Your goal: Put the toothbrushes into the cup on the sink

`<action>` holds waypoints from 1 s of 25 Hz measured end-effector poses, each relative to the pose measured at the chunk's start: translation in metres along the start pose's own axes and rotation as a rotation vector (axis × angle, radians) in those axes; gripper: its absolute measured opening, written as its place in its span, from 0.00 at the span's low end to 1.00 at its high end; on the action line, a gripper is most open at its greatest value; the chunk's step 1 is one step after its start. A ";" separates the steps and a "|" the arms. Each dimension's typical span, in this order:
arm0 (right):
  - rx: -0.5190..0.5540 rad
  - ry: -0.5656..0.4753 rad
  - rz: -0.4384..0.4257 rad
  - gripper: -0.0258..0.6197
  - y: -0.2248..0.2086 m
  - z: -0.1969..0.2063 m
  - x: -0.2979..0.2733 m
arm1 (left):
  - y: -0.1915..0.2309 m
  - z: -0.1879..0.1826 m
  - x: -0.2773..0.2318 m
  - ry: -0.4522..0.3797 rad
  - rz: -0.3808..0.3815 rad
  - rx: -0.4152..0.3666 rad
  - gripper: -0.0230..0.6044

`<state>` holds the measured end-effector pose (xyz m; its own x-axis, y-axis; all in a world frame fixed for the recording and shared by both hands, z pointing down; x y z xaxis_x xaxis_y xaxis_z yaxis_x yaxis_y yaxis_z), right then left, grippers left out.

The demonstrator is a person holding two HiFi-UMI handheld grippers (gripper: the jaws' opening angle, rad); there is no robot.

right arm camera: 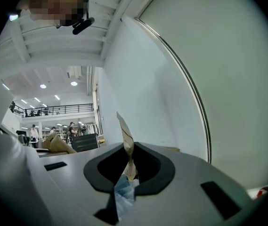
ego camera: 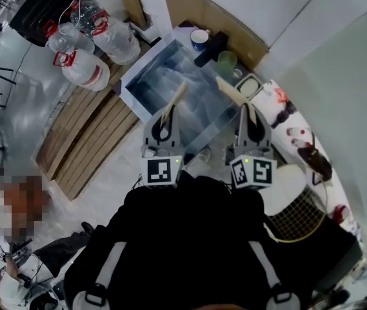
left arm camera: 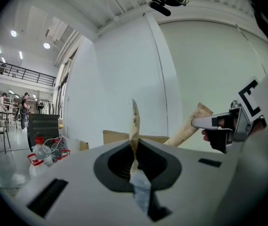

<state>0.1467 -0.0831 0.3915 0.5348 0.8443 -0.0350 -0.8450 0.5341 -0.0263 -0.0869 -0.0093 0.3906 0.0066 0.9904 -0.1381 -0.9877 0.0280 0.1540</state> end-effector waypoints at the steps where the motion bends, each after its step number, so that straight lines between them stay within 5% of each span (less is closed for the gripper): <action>1: -0.001 -0.001 0.002 0.09 -0.001 -0.001 -0.002 | 0.001 -0.001 -0.003 0.008 0.000 -0.001 0.05; 25: 0.012 0.030 0.145 0.09 0.015 -0.006 -0.023 | 0.040 -0.029 -0.082 0.032 0.125 -0.012 0.05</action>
<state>0.1214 -0.0951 0.3857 0.4064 0.9112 -0.0677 -0.9134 0.4069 -0.0066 -0.1314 -0.0929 0.3795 -0.1213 0.9813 -0.1496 -0.9823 -0.0970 0.1602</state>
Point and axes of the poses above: the fingertips, and each gripper's own axes: x backward along the fingers, y to its left, z out of its underside, the point moved 10 cm from there along x, backward along the fingers, and after that the axes turned 10 degrees about x, right-handed, at the moved point
